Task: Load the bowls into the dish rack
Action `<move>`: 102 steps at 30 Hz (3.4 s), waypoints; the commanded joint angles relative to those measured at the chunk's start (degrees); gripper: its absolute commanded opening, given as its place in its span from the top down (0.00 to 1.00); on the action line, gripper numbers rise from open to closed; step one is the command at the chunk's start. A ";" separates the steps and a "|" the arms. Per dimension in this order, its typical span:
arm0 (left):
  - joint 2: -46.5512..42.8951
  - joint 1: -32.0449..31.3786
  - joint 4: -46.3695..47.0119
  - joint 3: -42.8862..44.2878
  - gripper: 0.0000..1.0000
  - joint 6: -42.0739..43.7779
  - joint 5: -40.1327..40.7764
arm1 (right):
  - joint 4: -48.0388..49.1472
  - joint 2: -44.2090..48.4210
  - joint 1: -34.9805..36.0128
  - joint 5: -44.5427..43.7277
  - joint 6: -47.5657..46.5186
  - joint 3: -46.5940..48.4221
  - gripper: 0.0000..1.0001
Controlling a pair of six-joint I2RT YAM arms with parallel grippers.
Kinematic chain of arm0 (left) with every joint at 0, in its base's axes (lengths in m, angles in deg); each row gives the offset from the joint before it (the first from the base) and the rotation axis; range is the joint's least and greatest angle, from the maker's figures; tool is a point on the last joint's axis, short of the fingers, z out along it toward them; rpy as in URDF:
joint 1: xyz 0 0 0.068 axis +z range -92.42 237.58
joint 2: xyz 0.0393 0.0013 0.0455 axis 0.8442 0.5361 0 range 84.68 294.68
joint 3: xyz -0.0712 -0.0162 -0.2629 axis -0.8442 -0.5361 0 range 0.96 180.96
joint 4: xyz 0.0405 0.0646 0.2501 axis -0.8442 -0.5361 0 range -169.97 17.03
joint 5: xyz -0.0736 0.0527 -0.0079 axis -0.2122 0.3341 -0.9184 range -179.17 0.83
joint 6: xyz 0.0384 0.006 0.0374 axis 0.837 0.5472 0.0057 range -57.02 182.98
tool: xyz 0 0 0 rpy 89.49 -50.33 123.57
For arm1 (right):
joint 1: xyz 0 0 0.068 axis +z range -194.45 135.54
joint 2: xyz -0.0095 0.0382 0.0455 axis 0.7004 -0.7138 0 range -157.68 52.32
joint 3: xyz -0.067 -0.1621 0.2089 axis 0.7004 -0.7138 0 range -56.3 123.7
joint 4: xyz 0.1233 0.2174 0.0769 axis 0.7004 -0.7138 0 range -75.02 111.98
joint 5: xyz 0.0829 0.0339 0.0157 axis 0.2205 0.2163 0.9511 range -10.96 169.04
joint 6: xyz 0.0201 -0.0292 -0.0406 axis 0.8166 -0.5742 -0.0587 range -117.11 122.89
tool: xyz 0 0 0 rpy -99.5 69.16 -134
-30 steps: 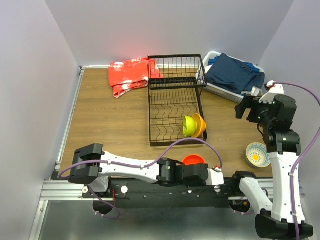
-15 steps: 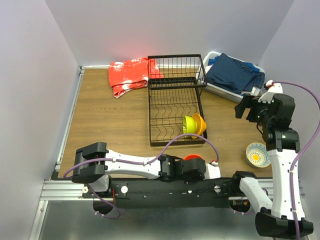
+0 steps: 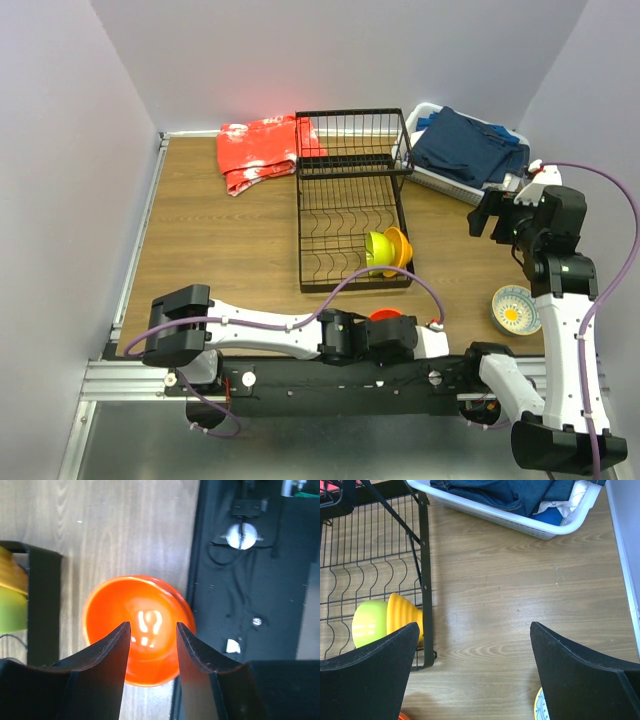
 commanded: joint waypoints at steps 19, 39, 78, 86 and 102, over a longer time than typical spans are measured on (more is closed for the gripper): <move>3.95 -0.94 1.43 0.09 0.64 -5.95 -2.85 | 0.83 0.22 0.09 1.10 0.08 -0.63 0.00; 2.37 -0.15 -0.58 0.26 0.98 -1.38 -4.07 | 0.30 -0.05 1.40 1.02 -0.10 -0.37 0.00; -20.92 31.05 26.53 -7.80 1.00 -21.06 -35.77 | -6.99 -10.59 1.32 6.82 -6.33 7.36 0.00; -23.66 40.54 56.60 -26.53 1.00 -37.66 -45.21 | -12.27 -16.38 1.32 5.42 -12.66 13.43 0.00; -23.48 50.04 62.87 -34.72 1.00 -53.85 -36.69 | -14.37 -18.68 0.53 2.86 -16.36 14.40 0.00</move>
